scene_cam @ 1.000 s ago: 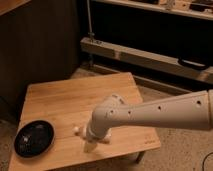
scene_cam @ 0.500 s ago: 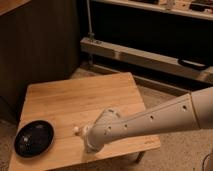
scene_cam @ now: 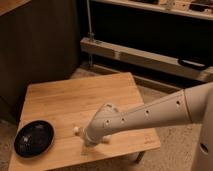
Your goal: Place the bottle in the ceramic bowl
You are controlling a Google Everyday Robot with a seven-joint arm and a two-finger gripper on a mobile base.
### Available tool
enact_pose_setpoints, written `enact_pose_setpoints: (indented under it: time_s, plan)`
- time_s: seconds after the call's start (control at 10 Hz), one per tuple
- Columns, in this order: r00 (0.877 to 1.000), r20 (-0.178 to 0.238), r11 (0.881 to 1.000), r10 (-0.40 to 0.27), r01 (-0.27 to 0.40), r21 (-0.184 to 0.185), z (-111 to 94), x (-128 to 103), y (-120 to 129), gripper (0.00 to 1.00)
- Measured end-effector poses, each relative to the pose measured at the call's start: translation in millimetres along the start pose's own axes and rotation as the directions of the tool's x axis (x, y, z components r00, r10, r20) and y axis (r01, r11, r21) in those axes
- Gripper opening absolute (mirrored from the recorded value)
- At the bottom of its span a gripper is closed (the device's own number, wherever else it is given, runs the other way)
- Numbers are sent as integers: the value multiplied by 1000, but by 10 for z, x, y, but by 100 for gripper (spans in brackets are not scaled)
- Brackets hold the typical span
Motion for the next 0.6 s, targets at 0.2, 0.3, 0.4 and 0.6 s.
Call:
enact_pose_setpoints:
  time_s: [0.2,0.3,0.4,0.6]
  plan:
    - [1000,-5,1000,-14,14,-2,116,6,-150,65]
    - [1000,-5,1000,-17,17,-1,136,9,-219,65]
    - [1000,-4,1000,-21,21,2,151,17,-302,65]
    - [1000,23,1000,-16,16,22,39,63,-560,65]
